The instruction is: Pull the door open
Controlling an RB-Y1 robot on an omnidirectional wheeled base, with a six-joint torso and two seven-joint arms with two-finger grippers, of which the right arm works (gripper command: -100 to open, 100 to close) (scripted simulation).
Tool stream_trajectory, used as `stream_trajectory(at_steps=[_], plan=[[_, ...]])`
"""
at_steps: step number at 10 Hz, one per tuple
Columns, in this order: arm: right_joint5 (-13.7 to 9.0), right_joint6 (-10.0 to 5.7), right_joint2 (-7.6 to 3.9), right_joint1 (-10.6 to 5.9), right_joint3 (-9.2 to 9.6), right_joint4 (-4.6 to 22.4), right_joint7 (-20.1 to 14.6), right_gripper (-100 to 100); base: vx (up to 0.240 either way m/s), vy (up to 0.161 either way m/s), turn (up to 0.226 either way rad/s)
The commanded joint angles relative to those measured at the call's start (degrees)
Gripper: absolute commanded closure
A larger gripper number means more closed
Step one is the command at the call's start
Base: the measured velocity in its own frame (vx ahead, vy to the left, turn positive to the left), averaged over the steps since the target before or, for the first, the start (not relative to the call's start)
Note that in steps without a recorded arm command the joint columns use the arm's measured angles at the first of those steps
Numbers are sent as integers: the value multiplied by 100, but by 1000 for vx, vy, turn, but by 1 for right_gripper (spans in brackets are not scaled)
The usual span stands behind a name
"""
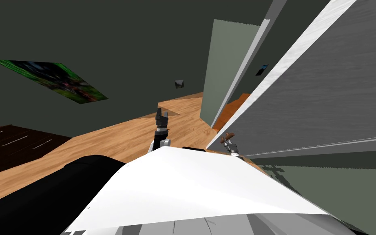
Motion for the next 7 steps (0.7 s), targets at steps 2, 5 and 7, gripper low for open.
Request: stream_trajectory(at_steps=[2, 5, 7], plan=[[64, -123, -51, 33, 65, 30, -67, 100, -152, -53, 99], [173, -332, -137, 90, 175, 82, -181, 100, -189, -66, 93], [242, -465, -192, 127, 245, 115, -253, 100, -196, -84, 98]])
